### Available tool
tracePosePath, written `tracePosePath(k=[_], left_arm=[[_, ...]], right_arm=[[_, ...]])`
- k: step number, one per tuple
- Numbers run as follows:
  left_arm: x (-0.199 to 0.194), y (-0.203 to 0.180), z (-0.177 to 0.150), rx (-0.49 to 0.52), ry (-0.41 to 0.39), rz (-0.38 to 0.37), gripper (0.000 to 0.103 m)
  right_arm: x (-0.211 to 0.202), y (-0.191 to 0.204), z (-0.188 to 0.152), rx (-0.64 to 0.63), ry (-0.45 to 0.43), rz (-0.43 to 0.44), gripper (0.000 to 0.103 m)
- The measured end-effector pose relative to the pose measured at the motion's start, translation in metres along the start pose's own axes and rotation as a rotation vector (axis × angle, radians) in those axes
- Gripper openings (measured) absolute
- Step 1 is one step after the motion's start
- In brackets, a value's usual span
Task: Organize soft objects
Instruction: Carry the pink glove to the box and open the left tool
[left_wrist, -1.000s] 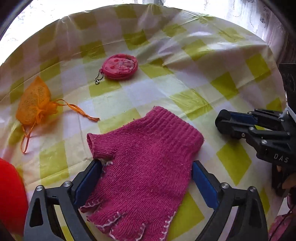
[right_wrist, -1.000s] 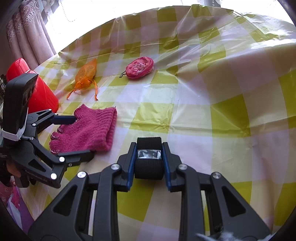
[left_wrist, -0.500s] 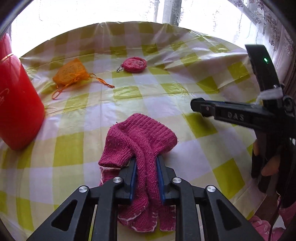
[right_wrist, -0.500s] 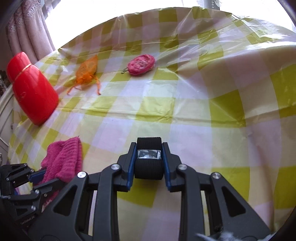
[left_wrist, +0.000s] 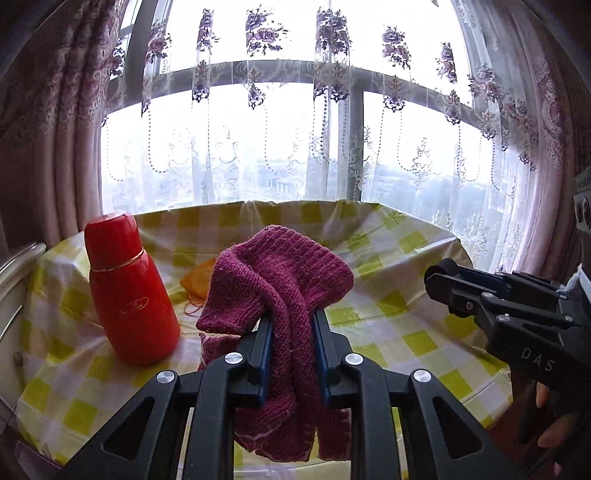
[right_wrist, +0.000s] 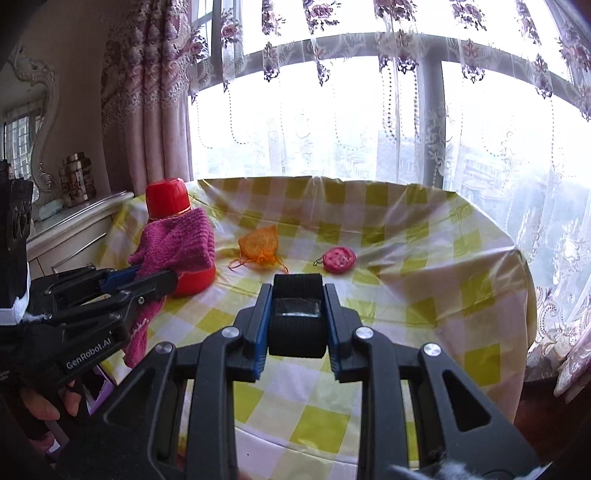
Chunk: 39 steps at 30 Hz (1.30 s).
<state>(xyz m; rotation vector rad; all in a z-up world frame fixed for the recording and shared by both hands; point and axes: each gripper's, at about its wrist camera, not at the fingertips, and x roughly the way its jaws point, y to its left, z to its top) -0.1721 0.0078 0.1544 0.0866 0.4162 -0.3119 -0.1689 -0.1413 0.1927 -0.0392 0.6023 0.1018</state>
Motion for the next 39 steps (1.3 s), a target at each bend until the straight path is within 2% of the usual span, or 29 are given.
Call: tracePosePath(k=[4,11,17,32,39], left_arm=[[-0.022,-0.007,0.008,0.037,-0.057,0.006,0.021],[-0.032,-0.006,0.003,0.052,-0.043,-0.002,0.021],[-0.053,0.003,-0.005,0.063,-0.061,0.04,0.021],[-0.099,0.068,-0.024,-0.011,-0.089,0.186,0.021],[-0.117,0.097,-0.045,-0.062,-0.062,0.261,0.021]], right_arm=[[-0.014,0.012,0.009,-0.03,-0.031,-0.01,0.03],[-0.025,0.015,0.014,-0.038,-0.039,0.003,0.03],[-0.034,0.026,0.016,-0.057,-0.05,0.039,0.03],[-0.04,0.104,0.026,-0.208,-0.064,0.213,0.03],[-0.036,0.146,0.026,-0.29,-0.042,0.317,0.03]])
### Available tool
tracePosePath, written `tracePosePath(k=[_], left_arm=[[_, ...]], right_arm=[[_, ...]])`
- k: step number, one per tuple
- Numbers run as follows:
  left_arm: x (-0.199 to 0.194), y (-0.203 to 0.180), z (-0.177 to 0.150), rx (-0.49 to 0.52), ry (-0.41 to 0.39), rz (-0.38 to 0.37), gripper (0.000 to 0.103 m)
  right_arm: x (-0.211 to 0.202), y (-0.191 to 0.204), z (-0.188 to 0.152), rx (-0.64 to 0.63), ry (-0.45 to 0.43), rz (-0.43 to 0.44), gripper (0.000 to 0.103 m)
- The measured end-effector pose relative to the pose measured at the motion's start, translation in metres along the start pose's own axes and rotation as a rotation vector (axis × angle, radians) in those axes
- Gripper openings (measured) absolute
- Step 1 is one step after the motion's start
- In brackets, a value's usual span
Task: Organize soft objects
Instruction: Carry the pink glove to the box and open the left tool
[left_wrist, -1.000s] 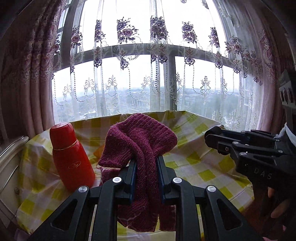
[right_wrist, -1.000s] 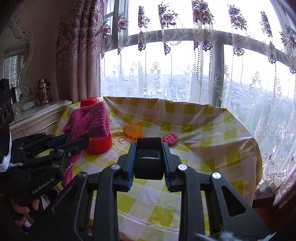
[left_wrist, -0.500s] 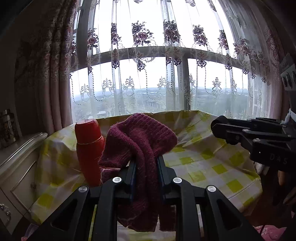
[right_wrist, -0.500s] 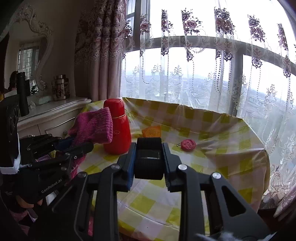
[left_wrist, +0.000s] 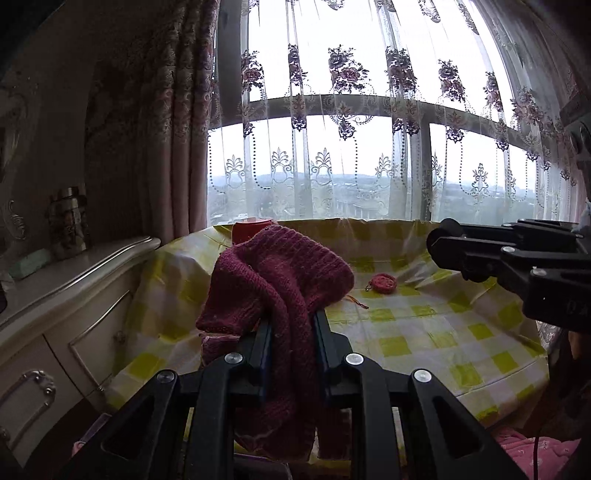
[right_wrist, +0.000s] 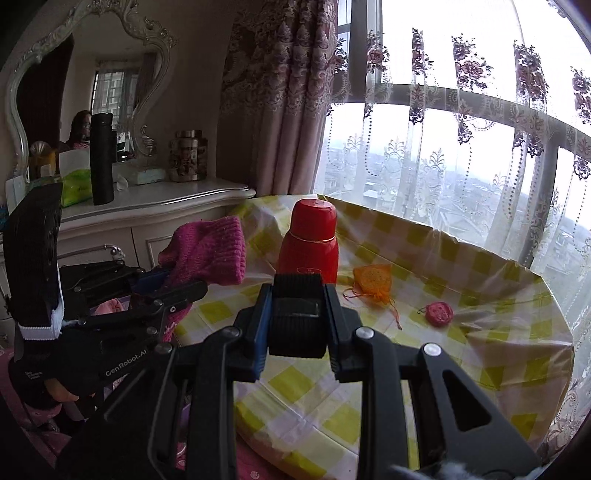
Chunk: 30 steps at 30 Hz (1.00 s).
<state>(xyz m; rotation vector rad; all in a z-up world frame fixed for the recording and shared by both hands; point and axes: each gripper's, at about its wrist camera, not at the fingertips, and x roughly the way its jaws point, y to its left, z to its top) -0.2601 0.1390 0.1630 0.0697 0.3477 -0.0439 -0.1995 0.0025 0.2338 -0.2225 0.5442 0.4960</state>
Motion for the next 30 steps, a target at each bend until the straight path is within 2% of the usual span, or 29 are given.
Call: tracePosePath(k=[11,21,27,28,29,30], left_arm=[[-0.022,0.061,-0.035,-0.118,0.055,0.141,0.021],[-0.044,0.112,-0.08,-0.232,0.167,0.259,0.022],[-0.06,0.127,-0.104,-0.223,0.255,0.304,0.024],[-0.062,0.13,-0.109,-0.23,0.274,0.296,0.026],[-0.061,0.132,-0.111,-0.236,0.293,0.295,0.033],[-0.062,0.134,-0.113,-0.241,0.311,0.302,0.043]], right_arm=[[0.022,0.07,0.009,-0.155,0.022,0.163,0.03],[0.057,0.134,-0.005,-0.246,0.133,0.352,0.03],[0.078,0.168,-0.019,-0.3,0.196,0.444,0.031],[0.082,0.172,-0.022,-0.302,0.211,0.464,0.033],[0.086,0.176,-0.024,-0.303,0.226,0.486,0.043],[0.089,0.178,-0.026,-0.299,0.231,0.502,0.059]])
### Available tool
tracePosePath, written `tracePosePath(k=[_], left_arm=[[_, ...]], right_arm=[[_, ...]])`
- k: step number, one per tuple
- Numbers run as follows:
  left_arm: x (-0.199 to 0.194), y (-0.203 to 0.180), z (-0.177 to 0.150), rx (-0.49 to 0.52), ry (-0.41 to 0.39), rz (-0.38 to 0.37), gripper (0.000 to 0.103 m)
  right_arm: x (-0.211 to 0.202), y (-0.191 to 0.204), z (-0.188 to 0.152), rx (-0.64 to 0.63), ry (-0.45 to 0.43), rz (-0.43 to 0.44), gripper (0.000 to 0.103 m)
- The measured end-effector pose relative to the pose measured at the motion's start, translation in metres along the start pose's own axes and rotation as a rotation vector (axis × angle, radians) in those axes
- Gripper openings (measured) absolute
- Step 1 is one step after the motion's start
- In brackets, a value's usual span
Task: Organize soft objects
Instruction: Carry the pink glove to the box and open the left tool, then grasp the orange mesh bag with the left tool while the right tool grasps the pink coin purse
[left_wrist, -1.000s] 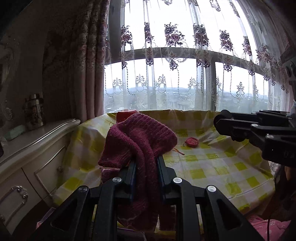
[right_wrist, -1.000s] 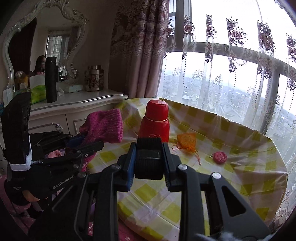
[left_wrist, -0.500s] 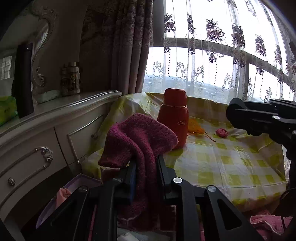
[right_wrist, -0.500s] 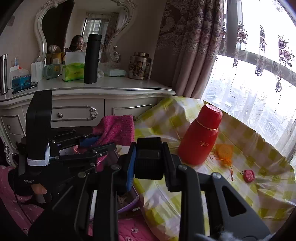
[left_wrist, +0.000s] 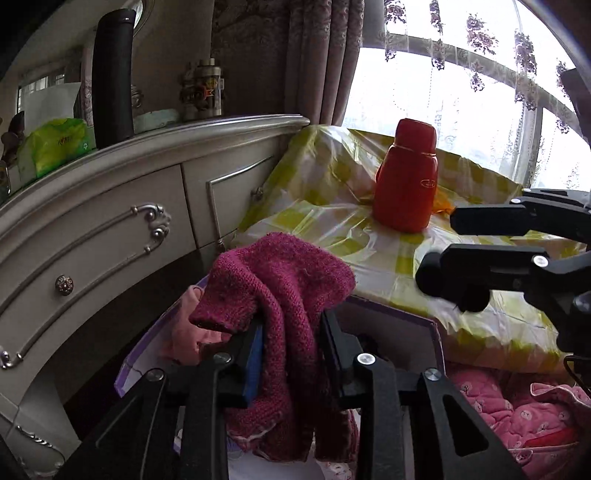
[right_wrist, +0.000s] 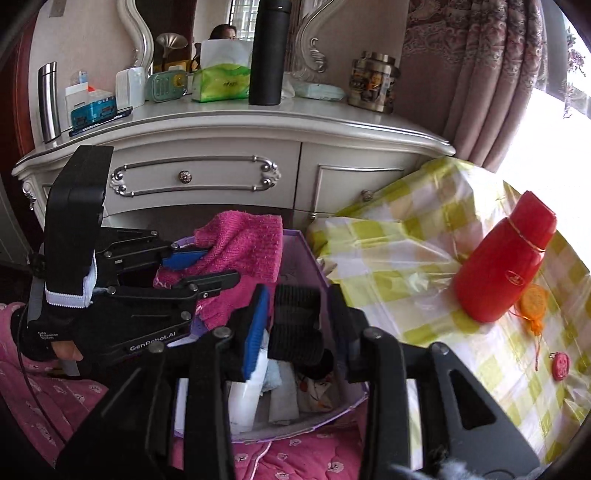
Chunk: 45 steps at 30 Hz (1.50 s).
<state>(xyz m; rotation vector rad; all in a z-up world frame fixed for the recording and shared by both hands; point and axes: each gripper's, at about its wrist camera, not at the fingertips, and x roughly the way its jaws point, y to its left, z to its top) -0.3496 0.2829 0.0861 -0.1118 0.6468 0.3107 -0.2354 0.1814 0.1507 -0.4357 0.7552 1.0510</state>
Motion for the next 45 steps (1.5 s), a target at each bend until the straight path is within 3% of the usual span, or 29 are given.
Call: tracePosePath(k=[2,6,10,15,18,23,28,32,35,36,39,41,45], left_arm=[[-0.005,0.003,-0.001,-0.009,-0.008,0.046,0.056],[-0.021,-0.002,0.012,-0.019,-0.122,0.102,0.088],[-0.008,-0.036,0.036,0.062,-0.142,0.021,0.089],[0.055,-0.118,0.049,0.216,0.019,-0.237,0.089],[0.1,-0.182,0.048,0.34,0.095,-0.326,0.089],[0.164,-0.282,0.056,0.466,0.077,-0.364,0.089],[0.219,-0.349,0.085,0.421,0.116,-0.386,0.089],[0.254,-0.367,0.105,0.351,0.172,-0.386,0.089],[0.278,-0.374,0.117,0.306,0.204,-0.379,0.089],[0.285,-0.376,0.122,0.288,0.214,-0.374,0.089],[0.313,-0.38,0.138,0.2,0.258,-0.36,0.089],[0.331,-0.382,0.151,0.118,0.278,-0.341,0.089],[0.368,-0.391,0.179,-0.029,0.3,-0.253,0.089]], right_arm=[[0.0,-0.004,-0.003,0.03,-0.025,0.012,0.072],[-0.015,-0.028,-0.012,0.114,-0.082,0.002,0.076],[-0.028,-0.08,-0.039,0.224,-0.074,-0.114,0.078],[-0.04,-0.174,-0.108,0.433,0.011,-0.326,0.079],[-0.049,-0.236,-0.152,0.54,0.071,-0.447,0.08],[-0.052,-0.349,-0.206,0.74,0.125,-0.555,0.08],[-0.04,-0.446,-0.229,0.857,0.135,-0.622,0.08],[-0.012,-0.51,-0.228,0.882,0.167,-0.643,0.084],[0.02,-0.548,-0.229,0.884,0.253,-0.646,0.085],[0.029,-0.557,-0.229,0.873,0.281,-0.648,0.09],[0.04,-0.566,-0.219,0.78,0.303,-0.677,0.09],[0.037,-0.563,-0.218,0.746,0.282,-0.675,0.073],[0.015,-0.539,-0.226,0.739,0.27,-0.652,0.073]])
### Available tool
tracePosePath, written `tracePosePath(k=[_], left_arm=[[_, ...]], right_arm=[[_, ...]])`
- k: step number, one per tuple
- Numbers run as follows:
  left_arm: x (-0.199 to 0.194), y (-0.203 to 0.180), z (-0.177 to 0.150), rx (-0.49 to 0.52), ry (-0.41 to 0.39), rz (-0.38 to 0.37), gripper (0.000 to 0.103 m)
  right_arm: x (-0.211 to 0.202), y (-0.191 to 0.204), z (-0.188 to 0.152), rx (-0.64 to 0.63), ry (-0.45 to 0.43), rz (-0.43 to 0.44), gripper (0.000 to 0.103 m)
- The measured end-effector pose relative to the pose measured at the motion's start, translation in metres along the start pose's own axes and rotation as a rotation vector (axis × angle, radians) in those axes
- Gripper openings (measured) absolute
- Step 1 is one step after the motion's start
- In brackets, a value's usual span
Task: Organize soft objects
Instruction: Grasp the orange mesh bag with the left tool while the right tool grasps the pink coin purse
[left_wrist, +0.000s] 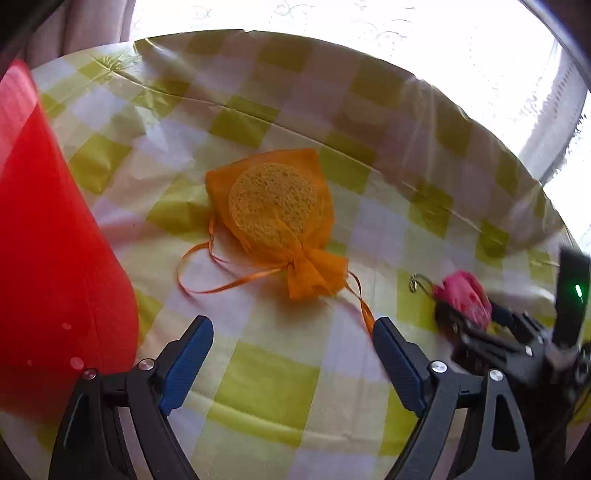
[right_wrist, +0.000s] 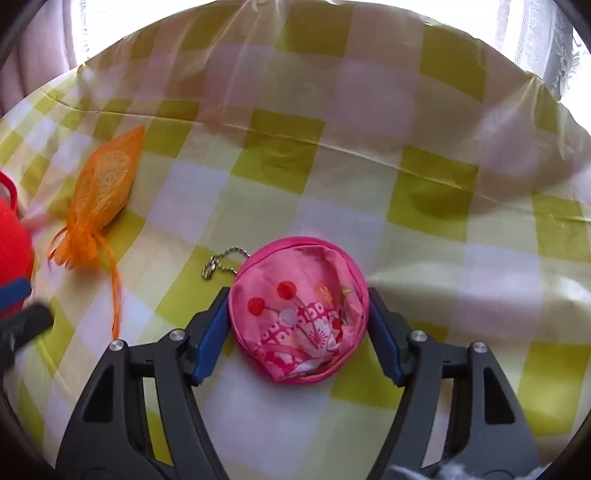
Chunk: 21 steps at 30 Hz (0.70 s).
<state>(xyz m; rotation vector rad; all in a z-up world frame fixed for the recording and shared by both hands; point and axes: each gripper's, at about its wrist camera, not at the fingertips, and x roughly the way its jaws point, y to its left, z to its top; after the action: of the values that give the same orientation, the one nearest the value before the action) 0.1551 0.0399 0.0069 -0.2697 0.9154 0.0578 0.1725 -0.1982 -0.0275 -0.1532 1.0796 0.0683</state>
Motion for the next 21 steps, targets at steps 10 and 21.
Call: tracePosePath(k=[10,21], left_arm=[[0.085,-0.019,0.067,-0.078,0.018,0.257,0.095],[0.072,-0.035,0.055,0.164,0.052,0.097,0.083]], right_arm=[[-0.063,-0.009,-0.077,0.075,-0.015,0.097,0.073],[-0.06,-0.004,-0.084,0.077,-0.011,0.092,0.074]])
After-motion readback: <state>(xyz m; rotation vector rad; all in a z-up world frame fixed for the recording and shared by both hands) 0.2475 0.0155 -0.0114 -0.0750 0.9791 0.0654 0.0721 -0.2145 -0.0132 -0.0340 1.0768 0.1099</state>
